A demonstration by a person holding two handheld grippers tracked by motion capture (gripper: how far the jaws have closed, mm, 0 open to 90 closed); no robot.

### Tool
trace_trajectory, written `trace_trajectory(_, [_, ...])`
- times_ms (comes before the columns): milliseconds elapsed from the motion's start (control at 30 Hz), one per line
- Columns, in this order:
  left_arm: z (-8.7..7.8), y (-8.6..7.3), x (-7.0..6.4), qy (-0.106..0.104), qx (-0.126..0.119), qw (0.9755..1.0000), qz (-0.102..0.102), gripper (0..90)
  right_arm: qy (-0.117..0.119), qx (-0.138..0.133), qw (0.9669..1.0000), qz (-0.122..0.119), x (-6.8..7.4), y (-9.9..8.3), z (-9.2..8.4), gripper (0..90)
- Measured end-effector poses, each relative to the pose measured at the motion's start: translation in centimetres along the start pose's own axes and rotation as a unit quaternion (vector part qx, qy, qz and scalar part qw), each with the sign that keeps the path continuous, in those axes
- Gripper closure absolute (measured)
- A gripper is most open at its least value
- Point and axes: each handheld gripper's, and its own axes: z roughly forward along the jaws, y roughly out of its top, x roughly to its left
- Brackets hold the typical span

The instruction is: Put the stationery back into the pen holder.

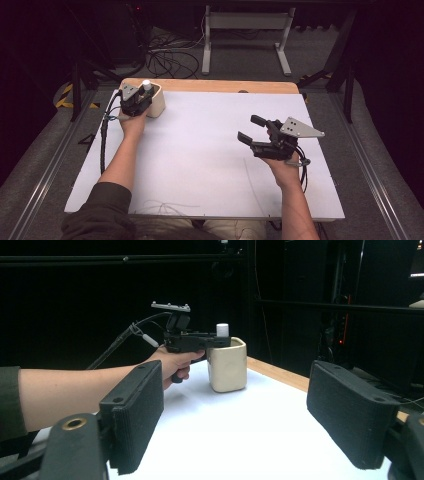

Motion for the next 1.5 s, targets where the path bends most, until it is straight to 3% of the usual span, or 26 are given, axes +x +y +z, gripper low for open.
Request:
trace_trajectory(367, [0.0, 0.1, 0.0, -0.001, 0.0, 1.0, 0.0, 63.7, 0.001, -0.001, 1.0, -0.001, 0.0, 0.0, 0.0, 23.3])
trace_trajectory(1000, [-0.6, 0.5, 0.6, -0.005, -0.01, 0.9998, -0.017, 59.9, 0.001, -0.001, 1.0, 0.002, -0.1, 0.0, 0.0, 23.3])
trace_trajectory(1333, [-1.3, 1.2, 0.4, -0.014, -0.014, 0.9996, -0.021, 50.5, -0.005, 0.0, 1.0, 0.004, -0.4, -0.2, -0.2, 23.3])
trace_trajectory(1500, [-1.8, 1.6, 0.0, -0.029, -0.017, 0.9993, -0.017, 46.7, -0.008, 0.0, 1.0, 0.004, -0.4, -0.2, -0.3, 23.3])
